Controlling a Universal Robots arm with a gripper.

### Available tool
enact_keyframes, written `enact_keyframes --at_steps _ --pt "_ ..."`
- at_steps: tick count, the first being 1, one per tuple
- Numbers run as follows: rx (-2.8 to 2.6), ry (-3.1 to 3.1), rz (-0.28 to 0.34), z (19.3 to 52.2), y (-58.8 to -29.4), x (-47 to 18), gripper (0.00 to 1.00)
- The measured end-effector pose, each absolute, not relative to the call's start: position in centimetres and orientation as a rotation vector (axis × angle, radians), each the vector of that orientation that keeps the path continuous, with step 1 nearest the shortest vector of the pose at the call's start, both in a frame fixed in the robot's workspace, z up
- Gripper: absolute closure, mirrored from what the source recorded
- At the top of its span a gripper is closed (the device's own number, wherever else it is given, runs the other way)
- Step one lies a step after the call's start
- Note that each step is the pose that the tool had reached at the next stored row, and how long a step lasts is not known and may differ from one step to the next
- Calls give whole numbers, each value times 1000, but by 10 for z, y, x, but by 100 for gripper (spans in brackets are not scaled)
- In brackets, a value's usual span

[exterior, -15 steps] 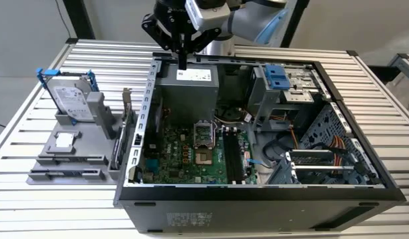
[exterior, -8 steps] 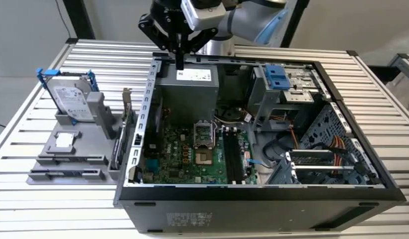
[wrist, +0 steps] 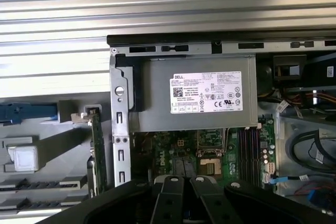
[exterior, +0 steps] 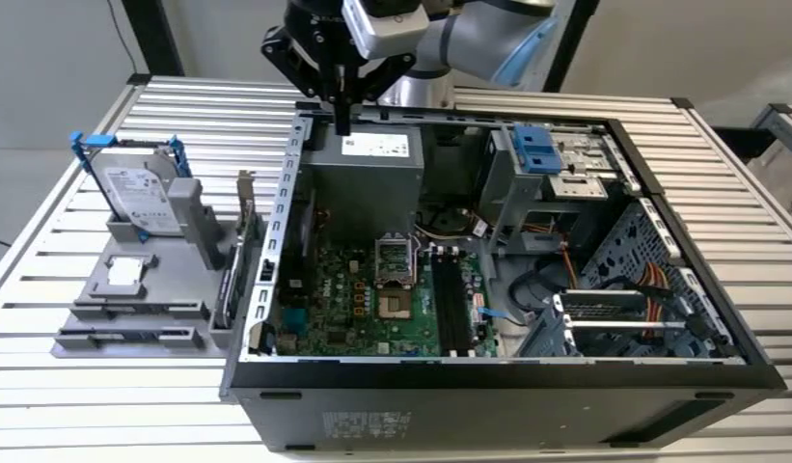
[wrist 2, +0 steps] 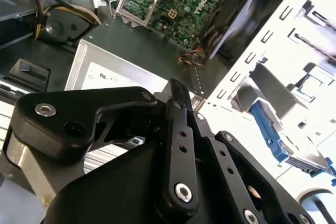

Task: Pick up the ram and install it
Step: 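Reach for the ram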

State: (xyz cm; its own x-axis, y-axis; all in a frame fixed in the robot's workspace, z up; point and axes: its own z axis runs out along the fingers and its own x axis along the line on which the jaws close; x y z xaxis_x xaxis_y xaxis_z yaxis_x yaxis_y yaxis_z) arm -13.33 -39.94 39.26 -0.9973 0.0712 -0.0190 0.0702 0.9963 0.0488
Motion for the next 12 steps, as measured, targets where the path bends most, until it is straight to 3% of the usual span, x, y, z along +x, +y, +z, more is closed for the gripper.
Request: enact_keyframes --at_steps 12 --pt "110 3118 75 393 -399 -140 100"
